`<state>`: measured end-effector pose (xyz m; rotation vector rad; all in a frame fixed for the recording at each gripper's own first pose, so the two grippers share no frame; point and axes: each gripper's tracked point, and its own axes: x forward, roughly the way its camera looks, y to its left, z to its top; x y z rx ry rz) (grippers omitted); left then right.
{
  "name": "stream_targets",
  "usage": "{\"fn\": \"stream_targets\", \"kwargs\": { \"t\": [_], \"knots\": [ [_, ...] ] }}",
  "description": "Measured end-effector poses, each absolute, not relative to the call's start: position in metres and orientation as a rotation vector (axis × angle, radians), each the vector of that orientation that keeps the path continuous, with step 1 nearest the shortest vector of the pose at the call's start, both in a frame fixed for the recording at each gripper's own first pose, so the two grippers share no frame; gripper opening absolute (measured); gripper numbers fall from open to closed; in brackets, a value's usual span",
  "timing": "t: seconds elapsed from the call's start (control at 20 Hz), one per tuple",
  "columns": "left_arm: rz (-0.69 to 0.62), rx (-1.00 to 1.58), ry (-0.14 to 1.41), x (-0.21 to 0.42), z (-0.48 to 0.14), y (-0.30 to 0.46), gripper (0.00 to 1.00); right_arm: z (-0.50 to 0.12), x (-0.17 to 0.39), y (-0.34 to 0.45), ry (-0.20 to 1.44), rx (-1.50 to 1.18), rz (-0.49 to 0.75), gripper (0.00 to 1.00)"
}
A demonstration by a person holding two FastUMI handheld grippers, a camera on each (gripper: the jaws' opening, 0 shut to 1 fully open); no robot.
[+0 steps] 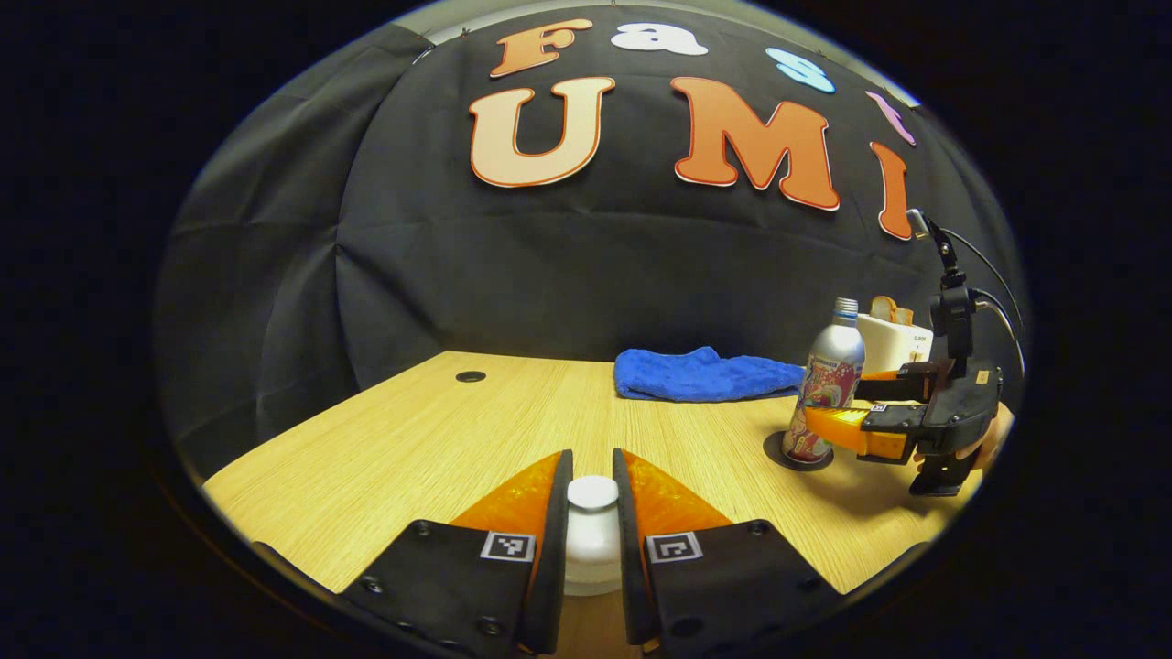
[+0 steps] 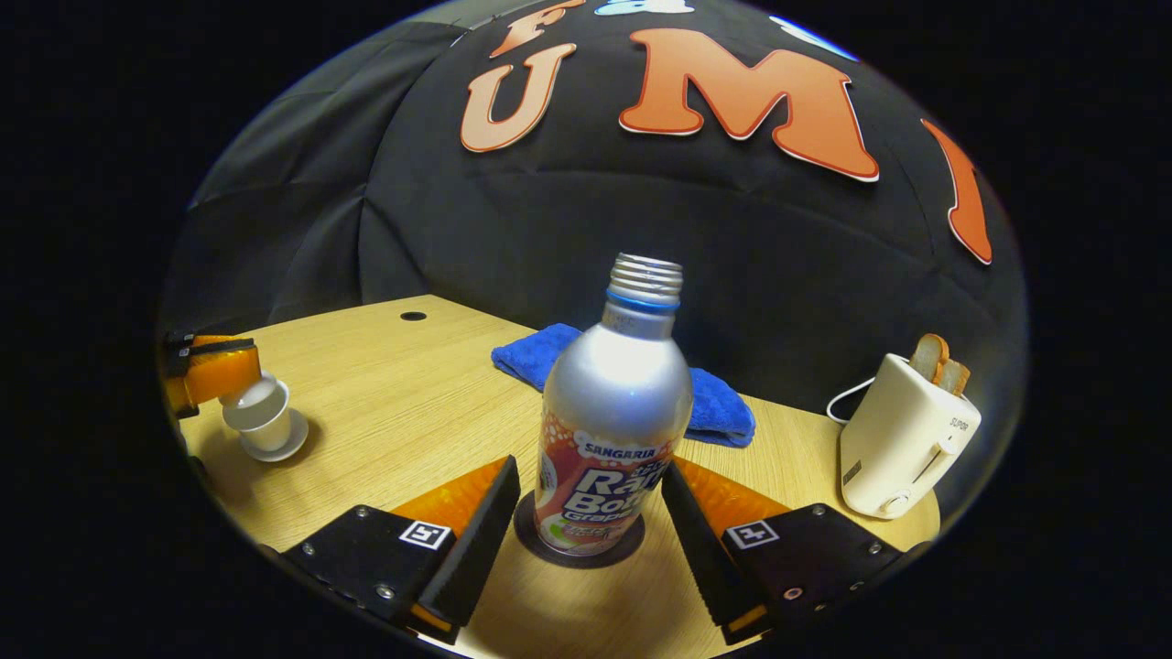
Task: Open the teacup lid with one hand, grasp the water bottle and pour water into the teacup with the other hand; after pouring, place the water bottle on the coaster and then close the teacup lid.
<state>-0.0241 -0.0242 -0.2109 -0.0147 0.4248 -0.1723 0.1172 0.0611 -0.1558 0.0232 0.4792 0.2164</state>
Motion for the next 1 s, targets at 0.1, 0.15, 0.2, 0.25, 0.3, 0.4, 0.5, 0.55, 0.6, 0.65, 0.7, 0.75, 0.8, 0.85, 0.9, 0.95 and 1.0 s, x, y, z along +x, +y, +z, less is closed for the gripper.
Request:
{"fn": "stream_targets", "kwargs": {
  "t": [0.1, 0.15, 0.2, 0.25, 0.3, 0.4, 0.5, 0.55, 0.6, 0.65, 0.7, 0.75, 0.8, 0.85, 0.9, 0.95, 1.0],
  "knots": [
    [-0.165, -0.010, 0.435, -0.024, -0.218, -0.022, 0.30, -0.151, 0.112, 0.056, 0.473, 0.031, 0.210, 0.94],
    [-0.162, -0.009, 0.450, -0.024, -0.225, -0.022, 0.30, -0.147, 0.110, 0.055, 0.465, 0.034, 0.212, 0.95],
    [-0.162, -0.012, 0.462, -0.026, -0.229, -0.022, 0.34, -0.143, 0.107, 0.053, 0.455, 0.031, 0.214, 0.94],
    [-0.158, -0.009, 0.451, -0.025, -0.229, -0.021, 0.30, -0.139, 0.103, 0.051, 0.447, 0.020, 0.212, 0.94],
    [-0.156, -0.008, 0.444, -0.024, -0.227, -0.021, 0.34, -0.135, 0.099, 0.049, 0.437, 0.007, 0.214, 0.94],
    [-0.153, 0.014, 0.463, -0.026, -0.229, -0.022, 0.34, -0.125, 0.091, 0.049, 0.414, -0.001, 0.228, 0.94],
    [-0.152, 0.018, 0.462, -0.025, -0.228, -0.023, 0.36, -0.116, 0.083, 0.047, 0.394, 0.005, 0.232, 0.94],
    [-0.148, 0.021, 0.459, -0.024, -0.228, -0.022, 0.35, -0.113, 0.079, 0.044, 0.387, 0.007, 0.231, 0.94],
    [-0.139, 0.024, 0.450, -0.022, -0.225, -0.020, 0.41, -0.110, 0.076, 0.041, 0.380, 0.009, 0.227, 0.94],
    [-0.134, 0.022, 0.434, -0.020, -0.221, -0.020, 0.45, -0.106, 0.073, 0.037, 0.373, 0.011, 0.221, 0.94],
    [-0.131, 0.021, 0.415, -0.019, -0.216, -0.020, 0.48, -0.103, 0.070, 0.033, 0.365, 0.017, 0.213, 0.94],
    [-0.131, 0.024, 0.397, -0.017, -0.209, -0.021, 0.59, -0.099, 0.068, 0.029, 0.354, 0.025, 0.205, 0.94],
    [-0.131, 0.032, 0.381, -0.016, -0.202, -0.023, 0.57, -0.093, 0.065, 0.025, 0.337, 0.037, 0.195, 0.94],
    [-0.123, 0.041, 0.361, -0.014, -0.195, -0.024, 0.64, -0.086, 0.063, 0.021, 0.320, 0.050, 0.185, 0.94],
    [-0.112, 0.048, 0.338, -0.012, -0.185, -0.024, 0.66, -0.080, 0.061, 0.017, 0.303, 0.059, 0.172, 0.94],
    [-0.114, 0.052, 0.316, -0.012, -0.175, -0.027, 0.73, -0.073, 0.059, 0.011, 0.287, 0.062, 0.156, 0.94],
    [-0.119, 0.052, 0.295, -0.011, -0.165, -0.032, 0.72, -0.067, 0.057, 0.006, 0.271, 0.062, 0.138, 0.94]
  ]
}}
